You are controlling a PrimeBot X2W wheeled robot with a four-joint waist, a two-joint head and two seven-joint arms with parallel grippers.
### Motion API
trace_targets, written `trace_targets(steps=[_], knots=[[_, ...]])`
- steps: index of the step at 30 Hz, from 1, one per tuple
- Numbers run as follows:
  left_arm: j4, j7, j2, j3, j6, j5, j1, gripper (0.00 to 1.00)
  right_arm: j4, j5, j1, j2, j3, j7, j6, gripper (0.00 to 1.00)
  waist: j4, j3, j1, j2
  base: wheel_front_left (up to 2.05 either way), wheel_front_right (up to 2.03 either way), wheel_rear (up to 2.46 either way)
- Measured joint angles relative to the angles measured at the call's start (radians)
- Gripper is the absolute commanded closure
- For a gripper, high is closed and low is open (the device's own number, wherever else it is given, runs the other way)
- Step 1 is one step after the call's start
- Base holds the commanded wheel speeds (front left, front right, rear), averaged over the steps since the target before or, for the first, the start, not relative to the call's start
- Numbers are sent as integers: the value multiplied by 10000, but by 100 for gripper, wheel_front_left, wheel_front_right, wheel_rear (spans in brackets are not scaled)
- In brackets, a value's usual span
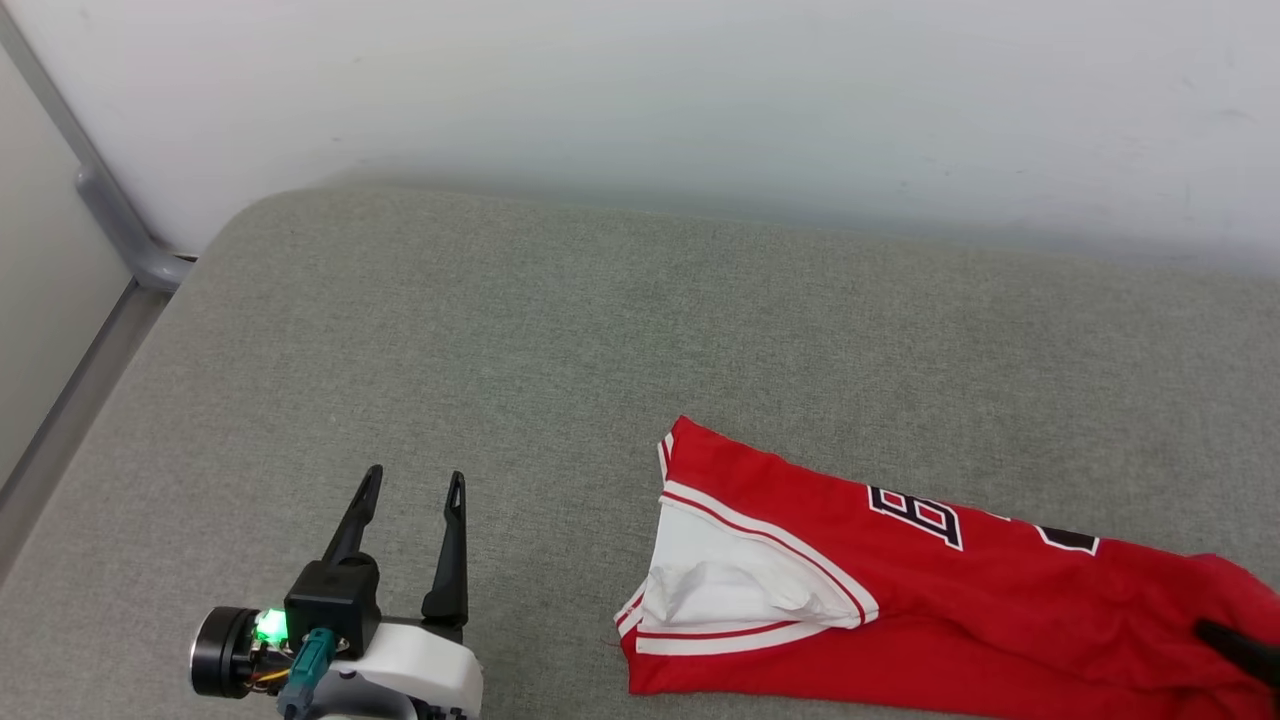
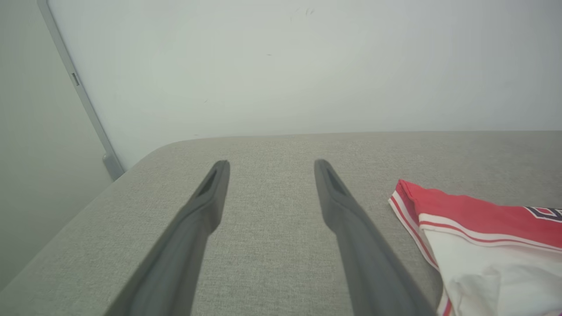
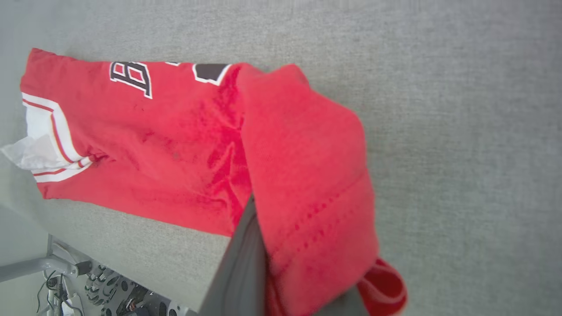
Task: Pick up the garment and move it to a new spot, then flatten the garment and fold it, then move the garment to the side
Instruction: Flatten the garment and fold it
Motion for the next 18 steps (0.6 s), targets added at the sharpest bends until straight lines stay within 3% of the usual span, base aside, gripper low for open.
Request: trace_targets(steps=[4,11,18], knots=[[-2,0,-157,125,-188,132,37,0,-1133,-249,-59,128,104,244,0,100,-8,33,0,0,0,0,0],[-23,0,-382,347,-456,326,30,0,-3012,-1181,-881,1032,602,980,-2,100,17,255,0,0,0,0,0],[-65,0,-560,479,-702,445,-193,0,-3289,-2466,-2367,2368,1597,1825,-2,100,114,623,1,-1,0,0,0]])
